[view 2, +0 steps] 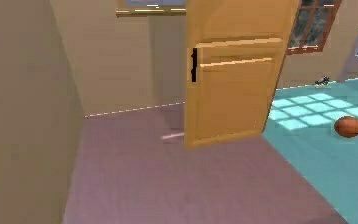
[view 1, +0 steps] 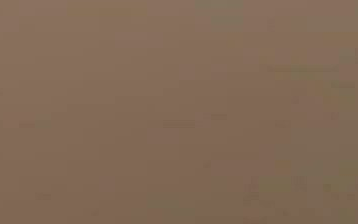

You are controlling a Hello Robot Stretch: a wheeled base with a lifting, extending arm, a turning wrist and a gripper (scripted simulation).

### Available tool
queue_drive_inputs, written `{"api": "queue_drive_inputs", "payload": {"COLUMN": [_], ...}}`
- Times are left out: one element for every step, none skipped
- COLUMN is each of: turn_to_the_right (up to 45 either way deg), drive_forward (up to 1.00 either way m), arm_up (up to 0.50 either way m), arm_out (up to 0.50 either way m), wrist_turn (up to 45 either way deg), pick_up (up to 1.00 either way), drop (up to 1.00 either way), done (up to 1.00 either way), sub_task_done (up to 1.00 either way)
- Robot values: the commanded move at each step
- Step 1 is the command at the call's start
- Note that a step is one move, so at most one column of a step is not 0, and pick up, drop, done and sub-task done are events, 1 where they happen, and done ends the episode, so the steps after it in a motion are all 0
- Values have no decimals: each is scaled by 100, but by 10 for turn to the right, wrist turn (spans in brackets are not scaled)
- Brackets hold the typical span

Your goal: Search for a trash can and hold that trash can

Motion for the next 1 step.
{"api": "queue_drive_inputs", "payload": {"turn_to_the_right": [-450], "drive_forward": [0], "arm_up": [0], "arm_out": [0], "wrist_turn": [0], "pick_up": [0], "drop": [0], "done": [0], "sub_task_done": [0]}}
